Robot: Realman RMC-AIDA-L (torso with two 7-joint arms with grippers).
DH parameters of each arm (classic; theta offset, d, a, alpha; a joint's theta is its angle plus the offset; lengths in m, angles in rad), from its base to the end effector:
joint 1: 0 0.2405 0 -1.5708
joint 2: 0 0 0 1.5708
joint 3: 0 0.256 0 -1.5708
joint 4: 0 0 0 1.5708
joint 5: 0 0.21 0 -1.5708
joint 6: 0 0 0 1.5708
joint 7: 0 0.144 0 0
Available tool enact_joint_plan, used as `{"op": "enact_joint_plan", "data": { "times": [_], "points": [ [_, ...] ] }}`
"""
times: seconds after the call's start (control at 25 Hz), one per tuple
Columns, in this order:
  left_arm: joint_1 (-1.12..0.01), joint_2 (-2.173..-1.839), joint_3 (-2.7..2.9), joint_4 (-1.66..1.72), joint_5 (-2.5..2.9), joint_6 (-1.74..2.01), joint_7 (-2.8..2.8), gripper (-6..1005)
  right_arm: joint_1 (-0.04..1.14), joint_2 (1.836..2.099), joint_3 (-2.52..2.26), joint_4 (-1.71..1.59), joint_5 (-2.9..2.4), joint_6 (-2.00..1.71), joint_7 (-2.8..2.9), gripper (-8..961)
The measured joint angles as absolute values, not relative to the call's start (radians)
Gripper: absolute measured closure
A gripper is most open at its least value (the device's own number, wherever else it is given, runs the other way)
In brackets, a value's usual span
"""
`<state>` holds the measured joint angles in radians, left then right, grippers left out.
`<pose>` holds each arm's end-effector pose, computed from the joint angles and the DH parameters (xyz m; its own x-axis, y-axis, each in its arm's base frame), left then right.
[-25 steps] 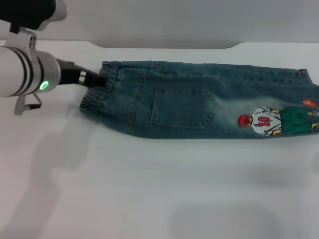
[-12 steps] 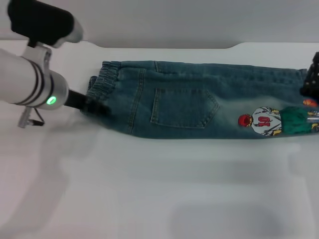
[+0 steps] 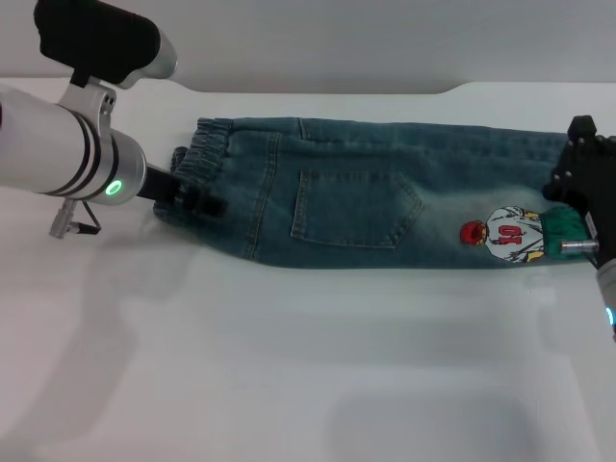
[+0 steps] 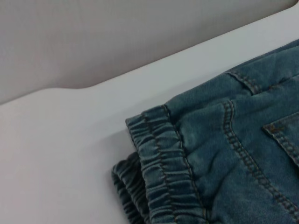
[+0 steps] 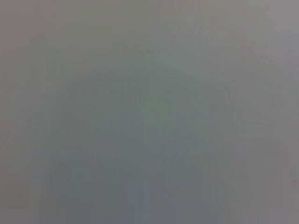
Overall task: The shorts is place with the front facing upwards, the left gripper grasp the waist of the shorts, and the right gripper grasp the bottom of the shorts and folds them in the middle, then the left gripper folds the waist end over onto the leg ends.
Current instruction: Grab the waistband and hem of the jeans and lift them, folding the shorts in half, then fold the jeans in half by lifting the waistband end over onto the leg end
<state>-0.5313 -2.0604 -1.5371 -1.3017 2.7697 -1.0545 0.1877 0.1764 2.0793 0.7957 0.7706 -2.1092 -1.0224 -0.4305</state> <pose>-0.1948 0.3908 -0.0152 0.7075 0.6992 0.1023 0.5561 -0.4617 -0.6911 0.2691 0.2998 -0.0455 0.7461 0.0750 -0.6616 -0.6595 -0.0534 -0.7498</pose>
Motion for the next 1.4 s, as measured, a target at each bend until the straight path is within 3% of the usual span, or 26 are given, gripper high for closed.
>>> {"op": "enact_joint_plan", "data": {
  "times": [1.4],
  "points": [
    [-0.593, -2.060, -1.563, -1.105, 2.691, -0.972, 0.269, 158, 0.160, 2.075, 0.765, 0.822, -2.115, -1.002, -0.428, 955]
  ]
}}
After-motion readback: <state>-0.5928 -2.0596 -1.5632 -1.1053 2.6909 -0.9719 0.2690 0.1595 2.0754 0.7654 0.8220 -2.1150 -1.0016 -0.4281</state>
